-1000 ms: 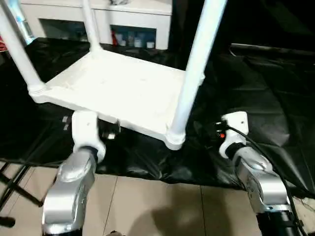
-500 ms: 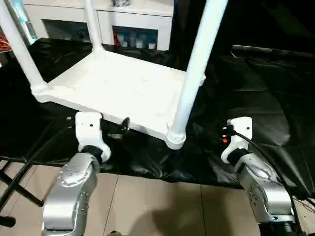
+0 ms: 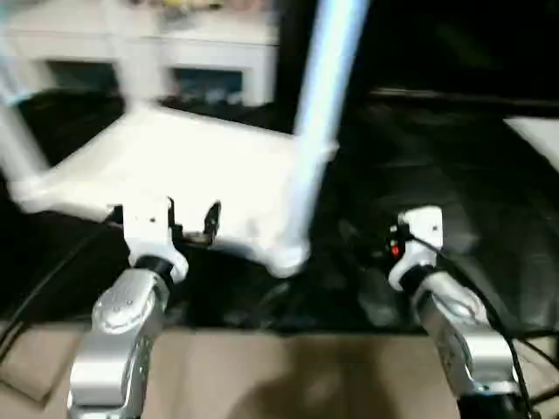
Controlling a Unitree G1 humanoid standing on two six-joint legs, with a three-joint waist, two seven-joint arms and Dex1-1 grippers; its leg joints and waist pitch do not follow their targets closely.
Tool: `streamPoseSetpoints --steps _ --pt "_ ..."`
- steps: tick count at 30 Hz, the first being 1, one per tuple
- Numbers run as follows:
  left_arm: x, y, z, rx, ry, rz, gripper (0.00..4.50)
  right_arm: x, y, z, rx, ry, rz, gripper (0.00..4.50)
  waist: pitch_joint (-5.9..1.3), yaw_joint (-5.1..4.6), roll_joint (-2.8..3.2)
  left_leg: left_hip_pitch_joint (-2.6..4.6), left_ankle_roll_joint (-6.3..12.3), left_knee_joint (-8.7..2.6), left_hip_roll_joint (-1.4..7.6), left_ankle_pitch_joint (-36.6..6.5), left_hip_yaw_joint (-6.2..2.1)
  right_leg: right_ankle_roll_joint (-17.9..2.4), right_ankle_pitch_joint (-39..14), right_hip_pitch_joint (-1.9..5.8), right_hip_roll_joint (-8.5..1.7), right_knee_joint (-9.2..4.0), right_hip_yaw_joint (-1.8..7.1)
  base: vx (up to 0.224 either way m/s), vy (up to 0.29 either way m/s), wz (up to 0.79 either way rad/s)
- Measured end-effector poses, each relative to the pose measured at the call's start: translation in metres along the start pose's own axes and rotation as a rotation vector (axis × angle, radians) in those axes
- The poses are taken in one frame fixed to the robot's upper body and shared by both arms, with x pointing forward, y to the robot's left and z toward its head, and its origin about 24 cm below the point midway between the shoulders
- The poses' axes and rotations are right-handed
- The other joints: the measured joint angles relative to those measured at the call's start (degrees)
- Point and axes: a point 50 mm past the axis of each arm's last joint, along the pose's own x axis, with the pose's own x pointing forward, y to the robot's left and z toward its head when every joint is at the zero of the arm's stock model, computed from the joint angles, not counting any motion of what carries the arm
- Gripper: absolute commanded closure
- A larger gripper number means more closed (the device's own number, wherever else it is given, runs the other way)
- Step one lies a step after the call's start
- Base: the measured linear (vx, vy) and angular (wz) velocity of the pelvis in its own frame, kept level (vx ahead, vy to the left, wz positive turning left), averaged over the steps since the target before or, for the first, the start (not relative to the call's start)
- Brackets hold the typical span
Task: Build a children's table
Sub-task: Rotate table base
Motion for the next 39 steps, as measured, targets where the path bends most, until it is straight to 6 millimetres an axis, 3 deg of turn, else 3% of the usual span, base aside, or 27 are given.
streamPoseSetpoints --steps 1,2,3,4,5,6,7,8,9,10,11,12,13,14,15,16,17,18,20,21,24,25,27,32,36,39 --pt "0.000 -0.003 0.000 -0.001 0.000 -0.011 0.01 -0.001 -0.002 -0.002 -0.007 0.012 -0.008 0.02 -0.23 0.39 0.73 -0.47 0.87 0.23 -0.36 -0.3 -0.27 0.0 -0.2 0.51 0.52 -0.36 0.12 0.183 -0.028 0.04" --pt "0.000 -0.002 0.000 0.000 0.001 -0.011 0.01 -0.001 -0.003 -0.003 -0.013 0.019 -0.010 0.02 -0.59 1.05 1.35 -0.82 0.61 0.22 -0.60 0.0 -0.71 0.0 -0.2 0.97 1.16 -0.88 0.16 0.166 0.000 0.08" --pt "-0.001 0.001 0.000 0.007 0.002 0.000 0.01 -0.001 -0.001 -0.003 -0.019 0.019 -0.004 0.02 -1.25 1.42 2.26 -0.72 -0.22 -0.04 -0.45 1.0 -1.34 0.0 -0.3 1.57 1.71 -1.92 -0.20 0.209 0.023 0.03" --pt "-0.001 0.004 0.000 0.012 0.001 0.010 0.01 0.001 0.003 -0.003 -0.017 0.016 0.010 0.02 -1.60 1.18 2.03 -0.43 -1.14 -0.41 -0.46 0.9 -1.88 -0.2 -0.4 1.69 1.71 -2.30 -0.25 0.209 0.023 0.03" --pt "-0.002 0.007 0.000 0.013 0.001 0.020 0.01 0.003 0.009 -0.004 -0.010 0.014 0.028 0.02 -1.70 0.87 1.81 -0.05 -1.15 -1.01 -0.88 0.7 -2.23 -0.9 -0.9 1.28 1.56 -2.12 -0.25 0.263 0.003 0.12" --pt "-0.004 0.013 -0.001 0.017 0.008 0.044 0.01 0.007 0.017 -0.002 -0.004 0.006 0.062 0.02 -1.88 0.29 1.11 0.55 -0.96 -1.55 -1.69 0.2 -2.45 -2.8 -1.9 -0.18 1.13 0.99 -0.04 0.257 -0.041 0.05" --pt "-0.005 0.016 -0.002 0.020 0.013 0.055 0.01 0.008 0.020 -0.002 -0.001 0.002 0.074 0.02 -1.93 -0.25 1.04 1.16 -1.01 -1.51 -2.02 -0.4 -2.87 -2.3 -2.1 -1.84 0.90 4.05 0.28 0.257 -0.041 0.05" --pt "-0.005 0.016 -0.002 0.019 0.012 0.057 0.01 0.008 0.020 -0.002 -0.001 0.004 0.075 0.02 -2.22 -0.74 0.62 1.70 -0.50 -1.53 -2.47 -1.1 -3.11 -1.2 -2.2 -3.94 0.84 6.11 0.80 0.204 -0.066 -0.14" --pt "-0.005 0.015 -0.002 0.016 0.009 0.054 0.01 0.007 0.018 -0.002 -0.005 0.005 0.072 0.02 -2.64 -1.56 -0.46 2.38 -0.62 -1.64 -3.54 -1.9 -3.26 -0.3 -1.5 -6.72 0.19 5.79 1.73 0.164 -0.062 -0.17" --pt "-0.005 0.014 -0.001 0.015 0.001 0.047 0.01 0.006 0.017 -0.002 -0.010 0.004 0.068 0.02 -2.81 -2.05 -1.91 2.69 0.11 -1.16 -4.91 -2.8 -3.02 -0.4 1.6 -7.17 -0.80 2.80 3.25 0.164 -0.062 -0.17" --pt "-0.003 0.009 -0.002 0.002 0.005 0.032 0.01 0.001 0.010 -0.005 -0.014 0.018 0.044 0.02 -2.62 -2.45 -2.41 2.09 2.82 1.04 -5.20 -4.1 -2.89 0.1 0.7 -6.75 -0.16 3.89 4.60 0.164 -0.039 0.10" --pt "-0.002 -0.001 -0.005 -0.012 0.012 -0.011 0.01 -0.003 0.000 -0.010 -0.016 0.042 0.010 0.02 -2.69 -2.02 -2.06 0.69 6.20 4.90 -5.40 -3.9 -3.61 -0.3 0.3 -5.65 0.81 3.67 5.73 0.176 -0.028 0.20" --pt "-0.002 -0.003 -0.005 -0.009 0.015 -0.022 0.01 -0.004 -0.003 -0.009 -0.019 0.041 -0.005 0.02 -2.69 -1.76 -2.06 -1.15 6.08 6.98 -5.85 -2.8 -3.91 -0.3 0.3 -5.05 1.33 3.20 6.22 0.176 -0.028 0.20" --pt "-0.002 -0.001 -0.005 -0.004 0.015 -0.018 0.01 -0.003 -0.003 -0.007 -0.021 0.032 -0.004 0.02 -2.71 -1.31 -2.00 -2.87 4.05 6.33 -6.05 -1.3 -3.97 -0.3 0.3 -4.60 1.77 2.96 6.21 0.000 0.000 0.00" --pt "-0.002 0.002 -0.004 0.002 0.011 -0.009 0.01 -0.001 -0.001 -0.003 -0.025 0.018 0.006 0.02 -2.81 -0.22 -1.22 -4.50 2.05 2.21 -5.64 2.1 -4.02 -0.4 0.2 -4.42 3.01 3.22 5.55 -0.148 0.009 -0.08" --pt "-0.003 0.005 -0.003 0.007 0.006 0.003 0.01 0.001 0.001 0.000 -0.030 0.007 0.018 0.02 -2.73 0.69 -0.19 -5.80 -0.56 0.58 -4.86 4.0 -4.29 -0.6 0.1 -4.42 4.06 3.54 4.32 -0.148 0.009 -0.08" --pt "-0.006 0.012 -0.004 0.011 0.008 0.027 0.01 0.003 0.006 -0.001 -0.019 0.003 0.035 0.02 -2.65 1.16 -0.01 -6.68 -0.46 0.72 -4.00 4.9 -4.43 -0.7 0.1 -4.37 4.42 3.39 3.40 -0.197 -0.010 -0.27" --pt "-0.010 0.021 -0.007 0.024 0.017 0.057 0.01 0.006 0.018 -0.002 -0.011 0.003 0.081 0.02 -2.40 1.34 0.42 -7.10 -0.35 1.28 -3.28 5.0 -4.62 -0.8 0.1 -4.24 4.22 3.29 2.12 -0.106 -0.023 -0.17" --pt "-0.013 0.030 -0.009 0.046 0.021 0.074 0.01 0.006 0.025 -0.007 -0.007 0.016 0.111 0.02 -2.19 1.53 0.65 -7.18 0.23 1.14 -3.18 4.8 -4.05 -1.0 0.0 -4.11 3.69 2.57 1.94 -0.053 -0.012 -0.09" --pt "-0.014 0.031 -0.008 0.055 0.009 0.068 0.01 0.004 0.024 -0.009 -0.011 0.025 0.110 0.02 -2.07 1.72 0.73 -6.95 0.47 0.58 -3.07 5.2 -3.10 -1.3 0.0 -3.98 3.17 2.22 1.69 -0.065 0.049 0.05" --pt "-0.010 0.021 -0.004 0.068 -0.002 -0.063 0.01 0.001 0.011 -0.005 -0.005 0.019 0.104 0.02 -0.95 2.46 0.35 -5.26 0.31 -0.69 -2.56 5.3 -0.67 -1.2 0.5 -3.21 2.19 1.43 1.61 -0.082 0.042 0.07" --pt "-0.008 0.018 -0.003 0.070 -0.002 -0.122 0.01 0.003 0.008 -0.002 -0.012 0.018 0.109 0.02 -0.68 2.53 0.34 -4.94 0.30 -0.89 -2.48 5.3 -0.31 -1.0 0.4 -2.95 2.00 1.20 1.58 -0.100 0.040 0.04" --pt "-0.004 0.018 -0.001 0.097 0.015 -0.249 0.01 0.010 0.004 0.003 -0.024 0.003 0.107 0.02 -0.50 2.36 0.53 -4.58 0.28 -1.20 -2.46 5.3 -0.28 -0.9 0.4 -2.55 1.83 0.46 1.35 -0.083 0.062 -0.09" --pt "-0.005 0.010 -0.017 0.175 0.125 -0.552 0.01 0.011 -0.004 0.007 -0.076 0.026 0.163 0.02 -0.44 1.71 0.50 -4.62 0.28 -1.44 -2.75 5.3 0.19 -0.7 1.1 -2.68 1.25 -0.30 1.46 -0.038 0.049 -0.10" --pt "0.001 0.010 -0.015 0.259 0.194 -0.778 0.01 0.020 -0.010 0.027 -0.151 0.015 0.263 0.02 -0.24 1.23 -0.24 -4.90 0.30 -1.45 -2.67 5.3 0.76 -0.8 2.2 -3.00 1.03 -0.47 1.58 0.000 0.000 0.00" --pt "0.010 0.013 -0.012 0.290 0.225 -0.835 0.01 0.022 -0.012 0.027 -0.207 0.033 0.313 0.02 -0.31 1.35 -0.34 -4.88 0.30 -1.45 -2.65 5.3 0.97 -0.8 2.7 -3.42 0.90 -0.48 1.58 0.000 0.000 0.00"
